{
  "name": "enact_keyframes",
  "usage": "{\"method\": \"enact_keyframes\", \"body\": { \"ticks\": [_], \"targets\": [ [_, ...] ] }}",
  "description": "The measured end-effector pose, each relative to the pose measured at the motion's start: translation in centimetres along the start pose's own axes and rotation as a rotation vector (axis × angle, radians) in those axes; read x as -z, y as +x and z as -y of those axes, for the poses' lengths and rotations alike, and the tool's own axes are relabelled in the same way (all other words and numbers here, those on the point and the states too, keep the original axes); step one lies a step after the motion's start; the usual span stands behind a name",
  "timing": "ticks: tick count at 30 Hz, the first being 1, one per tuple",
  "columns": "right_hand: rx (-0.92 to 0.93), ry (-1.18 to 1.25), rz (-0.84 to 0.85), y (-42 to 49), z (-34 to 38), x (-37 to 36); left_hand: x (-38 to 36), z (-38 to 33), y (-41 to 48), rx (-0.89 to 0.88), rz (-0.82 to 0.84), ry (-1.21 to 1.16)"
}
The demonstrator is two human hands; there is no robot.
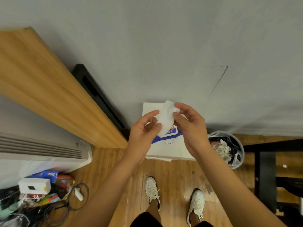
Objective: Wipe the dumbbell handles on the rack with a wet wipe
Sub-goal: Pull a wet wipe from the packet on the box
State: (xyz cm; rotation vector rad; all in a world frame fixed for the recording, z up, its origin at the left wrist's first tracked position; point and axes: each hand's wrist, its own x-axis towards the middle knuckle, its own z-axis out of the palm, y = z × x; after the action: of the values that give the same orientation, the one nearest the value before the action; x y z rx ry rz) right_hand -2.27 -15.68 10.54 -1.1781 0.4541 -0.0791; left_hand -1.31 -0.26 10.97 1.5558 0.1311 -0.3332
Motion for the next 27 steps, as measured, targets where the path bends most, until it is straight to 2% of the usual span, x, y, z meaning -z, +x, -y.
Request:
{"method": "enact_keyframes", "body": {
  "ticks": [4,8,13,17,20,22,27],
  "targets": [
    [0.073,-0.026,0.143,-1.1,2.9,-0.8,0.3,-2.8,-0.8,0.142,0.104,-0.190],
    [0.093,-0.063,0.194,-2.0,4.6,-1.6,-0.2,-5.0,-1.2,0.032,0.202,-0.099],
    [0.131,-0.041,0.185,-2.8,6.1,-2.1,-0.9,-6.6,-1.5,-0.012,0.157,-0.061],
    [0.052,0.141,0.208,-2.5,6.7,-1.5,-1.3,-7.0,-1.4,-0.037,0.066,-0.006],
    [0.026,-0.048,0.122,-2.4,6.2,-1.4,-1.6,-6.9,-1.1,-0.135,-0.054,0.129],
    [0.095,-0.215,0.050,-2.5,5.8,-1.4,-1.7,-6.7,-0.8,-0.174,-0.090,0.197],
    [0.144,-0.337,0.076,-2.6,5.8,-1.4,-2.2,-6.8,-0.1,-0.220,-0.056,0.311]
  ]
}}
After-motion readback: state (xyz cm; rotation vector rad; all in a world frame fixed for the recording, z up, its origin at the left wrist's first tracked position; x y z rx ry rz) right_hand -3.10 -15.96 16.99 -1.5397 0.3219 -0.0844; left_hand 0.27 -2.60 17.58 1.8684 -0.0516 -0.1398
